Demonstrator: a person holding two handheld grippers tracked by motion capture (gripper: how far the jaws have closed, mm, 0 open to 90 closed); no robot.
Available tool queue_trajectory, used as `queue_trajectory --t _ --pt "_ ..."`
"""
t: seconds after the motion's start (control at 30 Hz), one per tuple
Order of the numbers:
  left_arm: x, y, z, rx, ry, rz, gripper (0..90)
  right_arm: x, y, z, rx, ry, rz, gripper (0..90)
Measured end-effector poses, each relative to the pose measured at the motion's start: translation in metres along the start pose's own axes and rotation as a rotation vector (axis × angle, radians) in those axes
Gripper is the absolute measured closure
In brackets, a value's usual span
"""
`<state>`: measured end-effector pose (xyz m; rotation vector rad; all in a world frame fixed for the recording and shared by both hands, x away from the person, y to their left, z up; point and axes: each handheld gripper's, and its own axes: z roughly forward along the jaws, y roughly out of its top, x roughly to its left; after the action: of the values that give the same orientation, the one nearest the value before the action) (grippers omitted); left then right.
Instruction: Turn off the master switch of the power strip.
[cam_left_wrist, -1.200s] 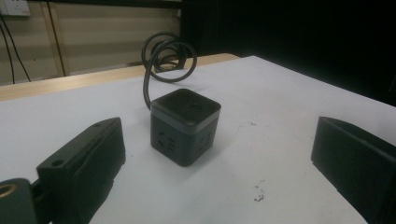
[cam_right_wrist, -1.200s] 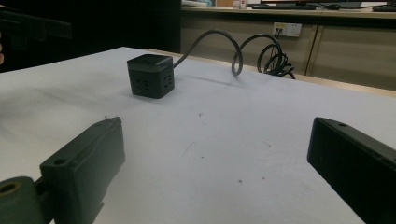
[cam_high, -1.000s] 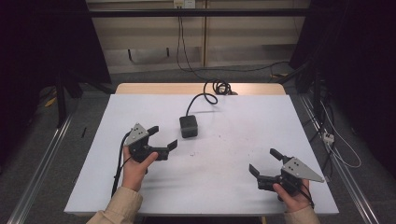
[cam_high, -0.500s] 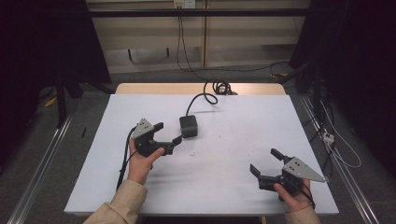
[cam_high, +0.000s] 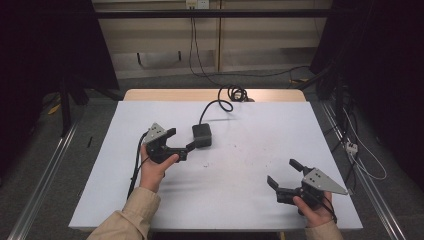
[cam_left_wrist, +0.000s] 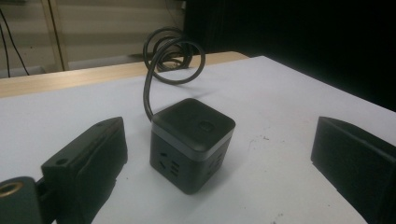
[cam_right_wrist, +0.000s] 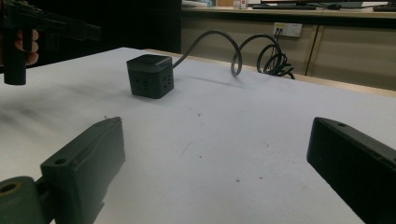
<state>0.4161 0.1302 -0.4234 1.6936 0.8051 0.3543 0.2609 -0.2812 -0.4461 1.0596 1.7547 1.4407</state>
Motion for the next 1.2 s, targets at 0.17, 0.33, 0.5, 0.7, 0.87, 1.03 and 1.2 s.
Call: queue_trajectory --t 0.17,0.33,0.5,0.7,0.87,1.03,1.2 --pt "0.003 -0.001 0.003 -0.003 0.010 -0.003 5.5 -0.001 0.000 -0.001 -0.002 -0.001 0.000 3.7" --pt "0.004 -0.002 0.004 -0.010 0.013 -0.009 6.2 -0.001 0.001 -0.001 -0.002 -0.001 -0.001 3.7" --pt "0.005 -0.002 0.006 -0.009 0.020 -0.011 6.4 -0.001 0.001 -0.001 -0.003 -0.001 0.000 3.7" --pt "0.004 0.002 0.010 0.009 0.013 0.007 6.4 -0.001 0.001 -0.001 -0.003 0.000 -0.002 3.7" --pt "0.002 0.006 0.014 0.011 0.013 0.016 6.4 -0.001 0.001 -0.001 -0.005 0.001 -0.002 3.7" --pt "0.004 0.005 0.017 0.014 0.016 0.015 6.6 -0.001 0.001 -0.001 -0.003 0.001 -0.002 3.7" --pt "0.006 0.004 0.018 0.009 0.022 0.004 6.8 -0.001 0.001 -0.001 -0.002 0.000 -0.003 3.7"
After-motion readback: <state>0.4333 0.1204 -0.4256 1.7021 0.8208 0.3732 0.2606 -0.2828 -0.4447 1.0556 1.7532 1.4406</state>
